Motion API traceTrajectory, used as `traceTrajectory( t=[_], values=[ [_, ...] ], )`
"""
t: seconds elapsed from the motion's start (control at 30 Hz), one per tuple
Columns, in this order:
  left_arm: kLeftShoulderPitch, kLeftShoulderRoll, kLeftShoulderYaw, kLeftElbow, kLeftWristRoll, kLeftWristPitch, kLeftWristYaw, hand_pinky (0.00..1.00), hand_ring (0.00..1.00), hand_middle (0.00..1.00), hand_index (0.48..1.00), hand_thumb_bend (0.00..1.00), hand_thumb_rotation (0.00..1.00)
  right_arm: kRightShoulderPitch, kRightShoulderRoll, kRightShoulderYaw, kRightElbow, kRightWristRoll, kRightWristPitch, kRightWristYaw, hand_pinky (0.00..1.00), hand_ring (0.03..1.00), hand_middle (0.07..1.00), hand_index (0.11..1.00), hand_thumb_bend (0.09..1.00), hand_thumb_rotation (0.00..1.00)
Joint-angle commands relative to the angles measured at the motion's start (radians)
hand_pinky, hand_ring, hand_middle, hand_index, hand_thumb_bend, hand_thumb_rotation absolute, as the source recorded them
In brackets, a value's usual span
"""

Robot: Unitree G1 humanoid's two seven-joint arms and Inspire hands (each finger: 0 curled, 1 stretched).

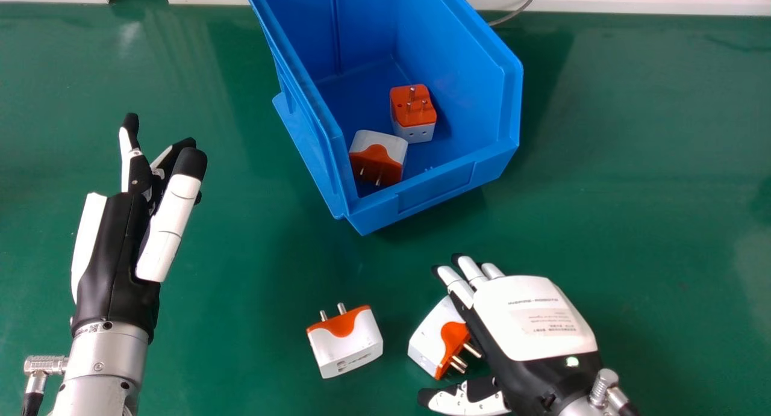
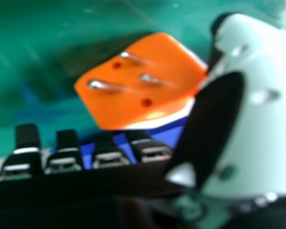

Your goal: Pick all objects and put in blue box

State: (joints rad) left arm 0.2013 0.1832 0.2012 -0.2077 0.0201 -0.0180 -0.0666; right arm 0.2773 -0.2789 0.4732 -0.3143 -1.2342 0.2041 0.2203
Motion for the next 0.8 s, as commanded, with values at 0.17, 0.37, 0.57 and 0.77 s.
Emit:
traceTrajectory(
  t=[0.17, 0.37, 0.57, 0.77],
  values=[
    [0.002, 0.011, 0.011, -0.034, -0.007, 0.002, -0.003, 0.81, 0.92, 0.9, 0.916, 0.89, 0.93, -0.027, -0.022, 0.018, 0.014, -0.033, -0.005, -0.014, 0.87, 0.943, 0.976, 0.941, 0.399, 0.5],
    [-0.001, 0.015, 0.014, -0.036, -0.008, 0.005, -0.007, 0.8, 0.92, 0.9, 0.916, 0.9, 0.93, -0.047, -0.03, 0.029, 0.027, -0.042, -0.005, 0.009, 0.87, 0.938, 0.972, 0.94, 0.381, 0.46],
    [0.002, 0.016, 0.015, -0.047, -0.006, 0.01, -0.01, 0.8, 0.92, 0.9, 0.916, 0.88, 0.93, -0.069, -0.042, 0.038, 0.035, -0.043, -0.004, 0.031, 0.86, 0.923, 0.958, 0.932, 0.363, 0.45],
    [0.004, 0.017, 0.016, -0.059, -0.004, 0.019, -0.016, 0.8, 0.92, 0.9, 0.916, 0.87, 0.93, -0.103, -0.04, 0.056, 0.059, -0.074, 0.008, 0.03, 0.81, 0.86, 0.894, 0.871, 0.349, 0.45]
  ],
)
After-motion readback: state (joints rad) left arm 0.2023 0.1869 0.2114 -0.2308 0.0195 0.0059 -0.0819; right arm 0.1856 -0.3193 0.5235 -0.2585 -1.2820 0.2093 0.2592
